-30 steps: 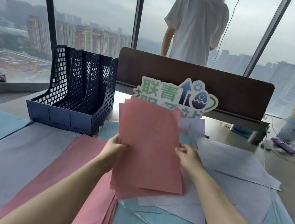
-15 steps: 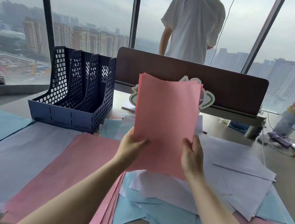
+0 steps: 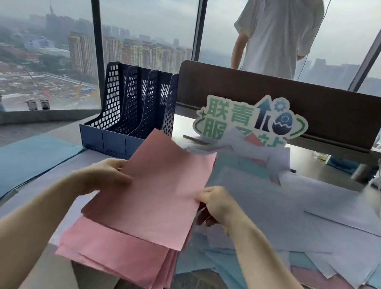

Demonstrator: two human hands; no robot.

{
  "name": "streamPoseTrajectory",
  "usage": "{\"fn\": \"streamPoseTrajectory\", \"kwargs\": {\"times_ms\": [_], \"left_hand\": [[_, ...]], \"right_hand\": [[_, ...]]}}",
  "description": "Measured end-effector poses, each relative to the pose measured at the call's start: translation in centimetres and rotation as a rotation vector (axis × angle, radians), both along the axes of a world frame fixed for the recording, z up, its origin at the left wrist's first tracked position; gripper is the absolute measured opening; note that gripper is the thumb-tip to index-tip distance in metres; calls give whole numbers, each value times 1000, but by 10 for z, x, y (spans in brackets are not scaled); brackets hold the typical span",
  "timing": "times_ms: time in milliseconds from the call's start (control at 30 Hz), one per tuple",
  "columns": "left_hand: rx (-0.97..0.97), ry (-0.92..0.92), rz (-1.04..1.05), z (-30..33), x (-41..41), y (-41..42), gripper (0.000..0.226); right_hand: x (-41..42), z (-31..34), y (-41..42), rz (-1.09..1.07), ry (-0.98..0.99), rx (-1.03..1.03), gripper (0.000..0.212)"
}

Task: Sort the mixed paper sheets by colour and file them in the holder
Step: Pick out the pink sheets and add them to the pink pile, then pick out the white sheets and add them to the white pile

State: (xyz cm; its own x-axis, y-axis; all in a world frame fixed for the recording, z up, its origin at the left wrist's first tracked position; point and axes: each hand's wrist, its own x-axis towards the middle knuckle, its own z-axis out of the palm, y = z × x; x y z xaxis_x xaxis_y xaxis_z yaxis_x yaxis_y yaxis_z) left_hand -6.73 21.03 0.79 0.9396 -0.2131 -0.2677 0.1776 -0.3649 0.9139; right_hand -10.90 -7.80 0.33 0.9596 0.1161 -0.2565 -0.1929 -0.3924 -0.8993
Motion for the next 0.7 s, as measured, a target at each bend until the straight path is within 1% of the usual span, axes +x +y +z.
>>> {"fn": "streamPoseTrajectory", "kwargs": {"times_ms": [67,133,267,333,367,433,467,533,567,633,667,700], "left_hand": [[127,62,-13,-10,-10,17,42],[267,74,11,-19,-15,26,35],[502,24,77,-36,-12,30,41],[662,-29,91,-38,-10,26,52],[774,-55,88,-37,-9,24,60],[988,-94,90,-36,-5,21,76],[1055,-108,96,-34,-4,17,80],[1109,-179,112,-28,-2,5,75],[1097,-233,114,-24,-2,-6,69],[983,-329,99,-20,-1,-35,59],[905,-359,83,-19,-2,-51,55],[834,-383,63,-19,-2,-68,52]], "right_hand": [[-4,-10,12,96,64,-90,14],[-8,-19,21,166,78,-157,12],[-12,-29,32,237,95,-256,20],[-13,-33,33,207,61,-365,27],[-11,-33,30,160,22,-425,31],[-7,-33,18,19,-104,-561,34],[-4,-31,9,-60,-170,-645,34],[-1,-27,-7,-159,-232,-812,26],[0,-26,-12,-162,-203,-893,35],[1,-27,-18,-87,-52,-1000,66],[2,-29,-18,-62,21,-1024,76],[3,-32,-16,-50,78,-1032,81]]}}
